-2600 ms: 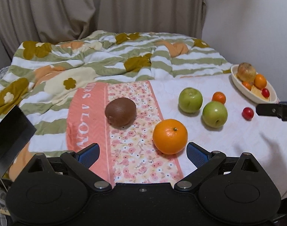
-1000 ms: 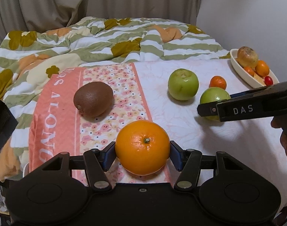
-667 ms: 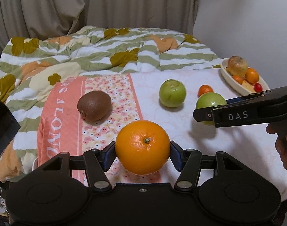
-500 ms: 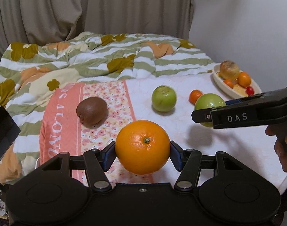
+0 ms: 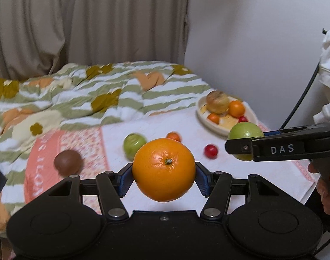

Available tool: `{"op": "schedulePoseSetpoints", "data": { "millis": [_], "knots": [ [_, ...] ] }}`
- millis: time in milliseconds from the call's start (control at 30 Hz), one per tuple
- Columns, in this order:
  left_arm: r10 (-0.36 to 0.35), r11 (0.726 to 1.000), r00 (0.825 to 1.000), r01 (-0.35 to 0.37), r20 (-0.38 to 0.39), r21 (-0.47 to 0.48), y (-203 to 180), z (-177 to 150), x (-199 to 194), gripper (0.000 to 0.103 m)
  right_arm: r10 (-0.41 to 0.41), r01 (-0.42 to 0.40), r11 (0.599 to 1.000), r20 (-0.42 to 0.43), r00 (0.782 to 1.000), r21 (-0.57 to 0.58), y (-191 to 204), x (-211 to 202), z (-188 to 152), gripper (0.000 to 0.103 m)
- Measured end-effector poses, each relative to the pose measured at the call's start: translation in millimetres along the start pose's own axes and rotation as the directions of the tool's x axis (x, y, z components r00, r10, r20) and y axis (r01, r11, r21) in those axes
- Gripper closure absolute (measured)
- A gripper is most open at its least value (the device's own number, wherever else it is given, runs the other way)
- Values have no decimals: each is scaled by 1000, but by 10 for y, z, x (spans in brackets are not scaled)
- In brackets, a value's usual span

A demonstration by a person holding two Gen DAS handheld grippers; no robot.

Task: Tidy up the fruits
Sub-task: 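Carry the orange and green apple to the white bowl with both tools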

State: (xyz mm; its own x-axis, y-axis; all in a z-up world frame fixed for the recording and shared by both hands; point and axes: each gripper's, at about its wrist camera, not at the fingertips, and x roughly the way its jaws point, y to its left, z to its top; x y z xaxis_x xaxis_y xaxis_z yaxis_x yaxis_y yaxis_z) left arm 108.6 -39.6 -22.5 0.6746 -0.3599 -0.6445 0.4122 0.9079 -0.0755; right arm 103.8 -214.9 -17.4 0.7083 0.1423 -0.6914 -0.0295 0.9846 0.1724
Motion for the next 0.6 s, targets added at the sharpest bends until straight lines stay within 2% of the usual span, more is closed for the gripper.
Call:
{"op": "schedulePoseSetpoints", "data": {
  "millis": [267,600],
  "knots": [
    [22,1000,999,-21,39,-22,-563,242,150,40,-5,6,1000,27,1000,-6,-743,-215,118,31],
    [59,996,997,-56,40,-63,-1200,540,643,40,22,-20,999,32,999,-49,-1654,-214,337,31]
  ]
}}
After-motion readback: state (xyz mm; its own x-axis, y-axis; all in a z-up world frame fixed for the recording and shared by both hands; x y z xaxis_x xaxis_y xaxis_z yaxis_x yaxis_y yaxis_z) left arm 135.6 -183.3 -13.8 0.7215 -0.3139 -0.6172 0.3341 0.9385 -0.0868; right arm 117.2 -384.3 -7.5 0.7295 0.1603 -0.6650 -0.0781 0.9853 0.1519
